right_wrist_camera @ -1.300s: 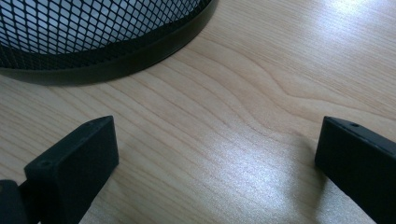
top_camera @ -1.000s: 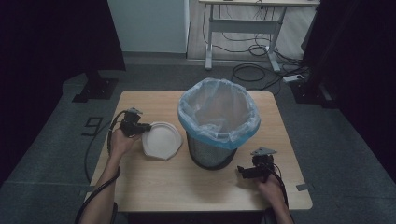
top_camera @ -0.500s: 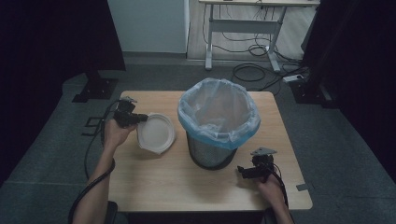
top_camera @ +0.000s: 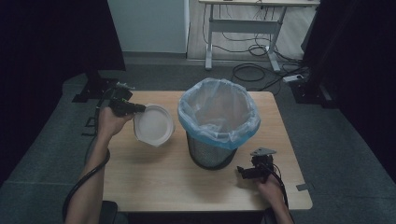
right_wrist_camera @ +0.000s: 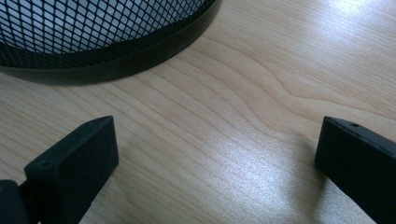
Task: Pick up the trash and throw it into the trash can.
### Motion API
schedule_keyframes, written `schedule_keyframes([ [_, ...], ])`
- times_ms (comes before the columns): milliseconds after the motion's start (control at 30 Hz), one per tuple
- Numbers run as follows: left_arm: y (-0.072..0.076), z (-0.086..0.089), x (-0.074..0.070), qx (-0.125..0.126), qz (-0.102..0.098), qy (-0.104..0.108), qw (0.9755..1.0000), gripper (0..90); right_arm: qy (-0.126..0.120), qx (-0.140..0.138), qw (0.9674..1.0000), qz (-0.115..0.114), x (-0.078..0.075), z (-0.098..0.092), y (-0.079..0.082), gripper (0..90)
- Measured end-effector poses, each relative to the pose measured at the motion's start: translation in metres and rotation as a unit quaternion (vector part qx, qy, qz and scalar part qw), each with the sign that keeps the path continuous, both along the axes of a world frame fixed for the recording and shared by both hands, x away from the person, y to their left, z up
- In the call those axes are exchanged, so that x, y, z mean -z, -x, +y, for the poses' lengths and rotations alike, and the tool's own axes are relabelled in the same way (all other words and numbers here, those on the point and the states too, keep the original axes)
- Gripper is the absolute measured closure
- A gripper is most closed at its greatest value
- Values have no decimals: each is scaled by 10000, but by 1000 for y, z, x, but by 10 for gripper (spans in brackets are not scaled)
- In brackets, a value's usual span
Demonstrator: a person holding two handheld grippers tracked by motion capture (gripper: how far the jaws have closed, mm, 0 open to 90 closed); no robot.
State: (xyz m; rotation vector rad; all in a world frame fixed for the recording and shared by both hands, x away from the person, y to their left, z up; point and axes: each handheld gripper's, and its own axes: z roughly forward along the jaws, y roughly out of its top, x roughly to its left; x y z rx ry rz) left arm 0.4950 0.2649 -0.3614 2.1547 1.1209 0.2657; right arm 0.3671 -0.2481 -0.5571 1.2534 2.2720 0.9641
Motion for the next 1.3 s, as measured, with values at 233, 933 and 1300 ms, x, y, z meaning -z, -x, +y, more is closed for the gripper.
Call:
schedule_keyframes([
  [233, -1, -1, -31, 30, 9, -12, 10000, 860, -1, -2, 10000, 4, 0, 0, 0, 0],
  [933, 3, -13, -123, 8, -38, 135, 9999, 860, 0, -6, 10000, 1, 0, 0, 0, 0],
  [1300, 7, -20, -171, 3, -124, 267, 9996, 860, 1, -7, 10000, -1, 0, 0, 0, 0],
])
